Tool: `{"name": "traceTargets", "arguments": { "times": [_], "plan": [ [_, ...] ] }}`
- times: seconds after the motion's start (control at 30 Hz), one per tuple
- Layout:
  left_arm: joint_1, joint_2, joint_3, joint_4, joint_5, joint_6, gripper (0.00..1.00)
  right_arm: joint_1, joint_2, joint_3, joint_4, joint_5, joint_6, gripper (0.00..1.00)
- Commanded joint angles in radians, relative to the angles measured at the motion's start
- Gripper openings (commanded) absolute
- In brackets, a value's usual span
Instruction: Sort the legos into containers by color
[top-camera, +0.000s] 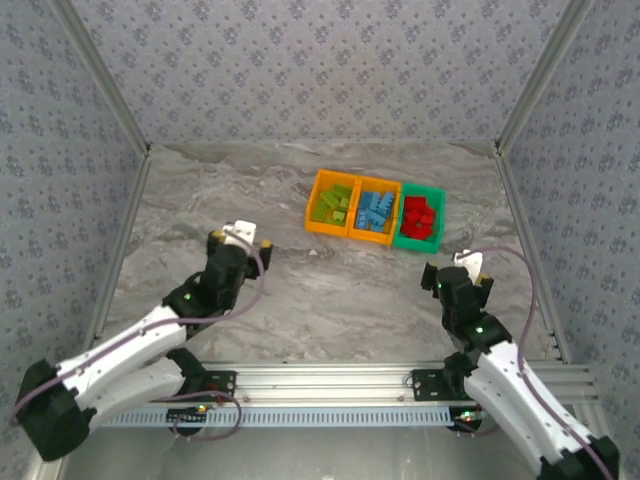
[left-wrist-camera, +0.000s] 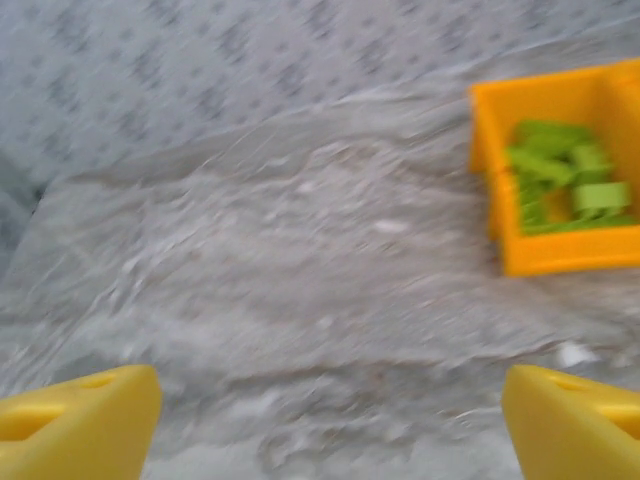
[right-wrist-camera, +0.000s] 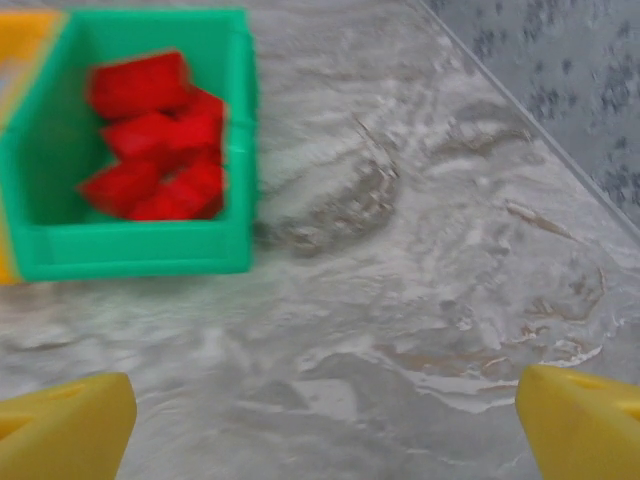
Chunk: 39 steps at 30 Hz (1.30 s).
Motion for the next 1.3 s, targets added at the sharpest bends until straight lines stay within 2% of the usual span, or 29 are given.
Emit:
{"name": "traceTargets", "arguments": {
  "times": [0.0, 0.1, 0.17, 0.27, 0.33, 0.4, 0.43, 0.47, 0.53, 0.57, 0.6, 0.63, 0.67, 0.8, 0.87, 0.9, 0.93, 1.0, 1.03, 1.27],
  "plan": [
    [0.101, -0.134, -0.103, 0.075, 0.014, 0.02, 0.95, -0.197, 0.121, -0.034, 0.489, -0.22, -0.168, 1.0],
    [0.224, -0.19, -0.2, 0.156, 0.134, 0.08, 0.99, -0.323, 0.34, -0.052, 0.709, -0.361, -0.195, 1.0],
    [0.29, -0.178, -0.215, 0.165, 0.189, 0.1, 0.99, -0.332, 0.526, -0.061, 0.889, -0.36, -0.24, 1.0],
    [0.347, -0.13, -0.205, 0.162, 0.181, 0.131, 0.99, -0.324, 0.703, 0.004, 1.015, -0.36, -0.277, 1.0],
    [0.384, -0.093, -0.223, 0.212, 0.169, 0.14, 0.99, -0.311, 0.795, 0.029, 1.065, -0.293, -0.295, 1.0],
    [0.444, -0.05, -0.26, 0.304, 0.195, 0.122, 0.99, -0.353, 0.989, -0.009, 1.345, -0.371, -0.297, 0.98],
    [0.476, -0.03, -0.277, 0.344, 0.224, 0.109, 0.99, -0.357, 0.985, -0.003, 1.339, -0.389, -0.297, 0.99],
    [0.516, 0.001, -0.291, 0.388, 0.263, 0.092, 0.99, -0.367, 0.911, 0.04, 1.136, -0.416, -0.287, 1.0],
    [0.583, 0.062, -0.306, 0.469, 0.342, 0.067, 0.99, -0.37, 0.975, 0.052, 1.213, -0.444, -0.298, 1.0],
    [0.614, 0.11, -0.313, 0.526, 0.368, 0.062, 0.99, -0.363, 0.946, 0.085, 1.109, -0.423, -0.296, 1.0],
    [0.634, 0.162, -0.303, 0.577, 0.377, 0.06, 0.99, -0.356, 0.947, 0.095, 1.078, -0.412, -0.304, 1.0],
    [0.65, 0.209, -0.287, 0.609, 0.388, 0.067, 0.99, -0.339, 0.964, 0.084, 1.139, -0.385, -0.319, 1.0],
    [0.664, 0.273, -0.27, 0.659, 0.404, 0.074, 0.99, -0.326, 0.948, 0.094, 1.088, -0.356, -0.319, 1.0],
    [0.709, 0.52, -0.168, 0.806, 0.5, 0.09, 0.99, -0.341, 0.95, 0.1, 1.081, -0.414, -0.321, 1.0],
    [0.734, 0.696, -0.132, 0.916, 0.504, 0.074, 0.99, -0.347, 0.949, 0.105, 1.07, -0.438, -0.324, 1.0],
    [0.746, 0.714, -0.129, 0.965, 0.518, 0.065, 0.99, -0.349, 0.949, 0.106, 1.07, -0.444, -0.324, 1.0],
    [0.752, 0.664, -0.103, 0.811, 0.501, 0.04, 0.99, -0.349, 0.948, 0.105, 1.07, -0.447, -0.324, 1.0],
    [0.755, 0.689, -0.124, 0.897, 0.513, 0.049, 0.99, -0.35, 0.948, 0.107, 1.066, -0.451, -0.324, 1.0],
    [0.754, 0.681, -0.11, 0.847, 0.516, 0.049, 0.99, -0.35, 0.948, 0.107, 1.067, -0.453, -0.324, 1.0],
    [0.753, 0.686, -0.107, 0.847, 0.536, 0.059, 0.99, -0.35, 0.951, 0.112, 1.058, -0.479, -0.336, 1.0]
  ]
}}
